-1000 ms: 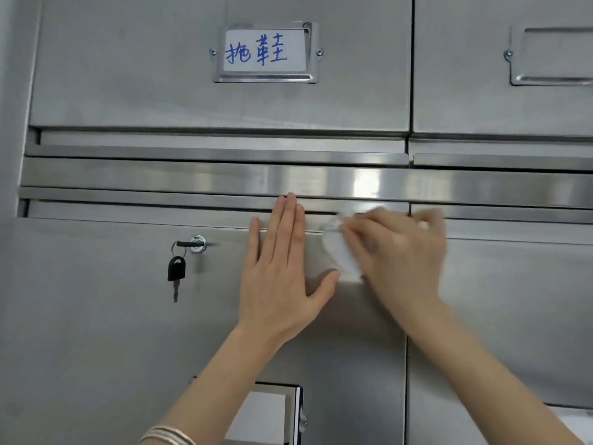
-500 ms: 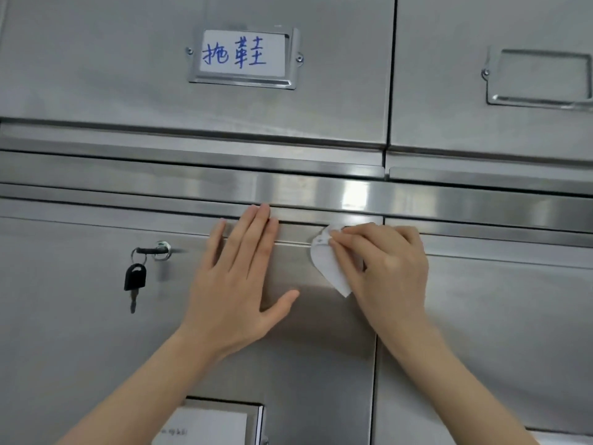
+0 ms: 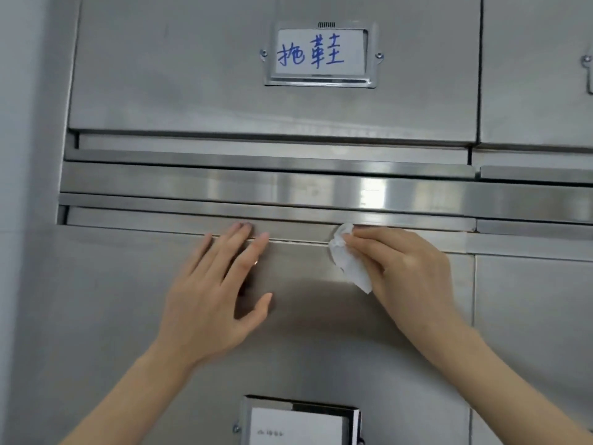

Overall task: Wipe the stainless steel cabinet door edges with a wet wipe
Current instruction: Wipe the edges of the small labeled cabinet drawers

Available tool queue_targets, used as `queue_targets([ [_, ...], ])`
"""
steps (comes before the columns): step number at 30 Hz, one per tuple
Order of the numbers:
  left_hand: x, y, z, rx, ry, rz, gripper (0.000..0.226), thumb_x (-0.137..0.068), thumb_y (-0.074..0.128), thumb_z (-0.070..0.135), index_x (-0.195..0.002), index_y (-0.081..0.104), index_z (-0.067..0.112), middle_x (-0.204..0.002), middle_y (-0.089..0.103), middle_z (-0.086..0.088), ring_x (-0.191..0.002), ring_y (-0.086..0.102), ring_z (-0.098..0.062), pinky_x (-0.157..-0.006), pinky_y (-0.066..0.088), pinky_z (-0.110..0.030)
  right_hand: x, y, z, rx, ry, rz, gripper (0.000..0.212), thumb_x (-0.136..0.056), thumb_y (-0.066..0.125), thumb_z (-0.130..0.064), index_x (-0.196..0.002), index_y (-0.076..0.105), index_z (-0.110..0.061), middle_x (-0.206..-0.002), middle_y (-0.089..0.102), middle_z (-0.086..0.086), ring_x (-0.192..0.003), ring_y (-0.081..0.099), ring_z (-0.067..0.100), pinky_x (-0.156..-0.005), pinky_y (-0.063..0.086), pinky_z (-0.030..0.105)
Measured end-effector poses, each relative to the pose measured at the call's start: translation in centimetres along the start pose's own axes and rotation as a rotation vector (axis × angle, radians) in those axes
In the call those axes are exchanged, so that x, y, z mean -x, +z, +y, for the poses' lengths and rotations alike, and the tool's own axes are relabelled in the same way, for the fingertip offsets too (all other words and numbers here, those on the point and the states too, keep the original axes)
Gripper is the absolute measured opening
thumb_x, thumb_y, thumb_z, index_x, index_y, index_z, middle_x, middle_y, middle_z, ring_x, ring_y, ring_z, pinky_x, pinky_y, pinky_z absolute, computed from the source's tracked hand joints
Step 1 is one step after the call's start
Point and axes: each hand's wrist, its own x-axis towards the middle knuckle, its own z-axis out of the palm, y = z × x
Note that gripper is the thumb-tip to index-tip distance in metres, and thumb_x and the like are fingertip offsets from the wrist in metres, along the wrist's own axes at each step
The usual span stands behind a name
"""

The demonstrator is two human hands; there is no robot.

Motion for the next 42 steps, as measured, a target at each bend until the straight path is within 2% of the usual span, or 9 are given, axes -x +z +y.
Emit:
queue_targets([
  [6, 1.9, 1.5, -1.8, 0.163, -0.026, 0.04, 0.08, -0.086, 0.054, 0.043, -0.149, 0.02, 0.007, -0.156, 0.028, -0.013, -0.147, 0.022, -0.025, -0.119, 0.019, -0.046, -0.1, 0.8, -2.1, 0.01, -0.037, -0.083, 0.014, -0.086, 0.063, -0.019, -0.09, 0.077, -0.019, -0.092, 0.074, -0.005, -0.076, 0.071, 0.016, -0.053, 0.053, 0.025],
  [10, 3.6, 1.0, -6.6, 0.097, -0.048, -0.005, 0.075, -0.092, 0.043, 0.045, -0.151, 0.022, 0.003, -0.159, 0.023, -0.012, -0.148, 0.018, -0.025, -0.121, 0.015, -0.045, -0.8, 1.6, -2.4, 0.029, -0.123, -0.081, 0.017, -0.087, 0.06, -0.017, -0.091, 0.076, -0.016, -0.092, 0.074, -0.001, -0.076, 0.071, 0.019, -0.055, 0.055, 0.029],
  [17, 3.4, 1.0, -8.0, 0.049, -0.071, -0.015, 0.071, -0.093, 0.038, 0.045, -0.15, 0.028, 0.003, -0.159, 0.022, -0.013, -0.148, 0.017, -0.025, -0.121, 0.014, -0.045, -3.0, 3.3, -3.2, -0.045, -0.418, -0.302, 0.02, -0.08, 0.069, 0.001, -0.098, 0.073, -0.006, -0.1, 0.071, 0.004, -0.087, 0.068, 0.024, -0.062, 0.056, 0.033],
  [22, 3.3, 1.0, -8.1, 0.031, -0.07, -0.029, 0.071, -0.093, 0.038, 0.045, -0.15, 0.029, 0.003, -0.159, 0.022, -0.013, -0.149, 0.017, -0.024, -0.121, 0.014, -0.044, -4.5, 4.8, -5.1, -0.02, -0.466, -0.341, 0.027, -0.069, 0.078, 0.007, -0.093, 0.073, -0.003, -0.093, 0.071, 0.007, -0.074, 0.065, 0.028, -0.057, 0.054, 0.034],
  [26, 3.3, 0.6, -7.9, 0.037, -0.078, -0.056, 0.073, -0.092, 0.04, 0.045, -0.15, 0.027, 0.003, -0.159, 0.021, -0.013, -0.149, 0.015, -0.024, -0.121, 0.013, -0.043, -6.0, 4.1, -5.8, -0.038, -0.565, -0.431, 0.022, -0.075, 0.072, 0.008, -0.095, 0.071, 0.002, -0.092, 0.069, 0.013, -0.074, 0.063, 0.03, -0.057, 0.054, 0.034],
  [29, 3.4, 0.6, -8.0, 0.052, -0.089, -0.042, 0.074, -0.092, 0.042, 0.045, -0.15, 0.027, 0.002, -0.16, 0.021, -0.012, -0.149, 0.016, -0.024, -0.121, 0.014, -0.043, -7.2, 2.4, -5.2, -0.069, -0.599, -0.349, 0.019, -0.089, 0.065, -0.013, -0.098, 0.071, 0.002, -0.092, 0.068, 0.012, -0.076, 0.06, 0.029, -0.06, 0.051, 0.035],
  [32, 3.2, 0.5, -7.9, 0.05, -0.092, -0.038, 0.075, -0.092, 0.042, 0.046, -0.15, 0.027, 0.002, -0.16, 0.02, -0.012, -0.149, 0.016, -0.024, -0.121, 0.014, -0.043, -8.6, 3.3, -6.1, -0.022, -0.782, -0.375, 0.018, -0.09, 0.058, -0.007, -0.098, 0.07, 0.004, -0.093, 0.068, 0.014, -0.08, 0.064, 0.031, -0.064, 0.053, 0.035],
  [37, 4.8, -0.2, -9.3, 0.055, -0.196, -0.052, 0.075, -0.092, 0.041, 0.046, -0.15, 0.026, 0.001, -0.159, 0.021, -0.013, -0.149, 0.015, -0.025, -0.121, 0.013, -0.042, -9.4, 5.2, -6.8, -0.182, -0.839, -0.534, 0.044, -0.101, 0.03, -0.013, -0.097, 0.071, 0.004, -0.101, 0.069, 0.011, -0.094, 0.065, 0.028, -0.087, 0.049, 0.025],
  [42, 6.7, -1.2, -12.9, -0.005, -0.294, -0.078, 0.076, -0.093, 0.036, 0.048, -0.151, 0.022, 0.001, -0.16, 0.017, -0.015, -0.149, 0.011, -0.025, -0.122, 0.009, -0.039, -11.3, 8.0, -8.8, -0.311, -0.864, -0.639, 0.022, -0.091, 0.052, -0.005, -0.1, 0.071, 0.002, -0.111, 0.068, 0.008, -0.096, 0.064, 0.028, -0.083, 0.054, 0.033],
])
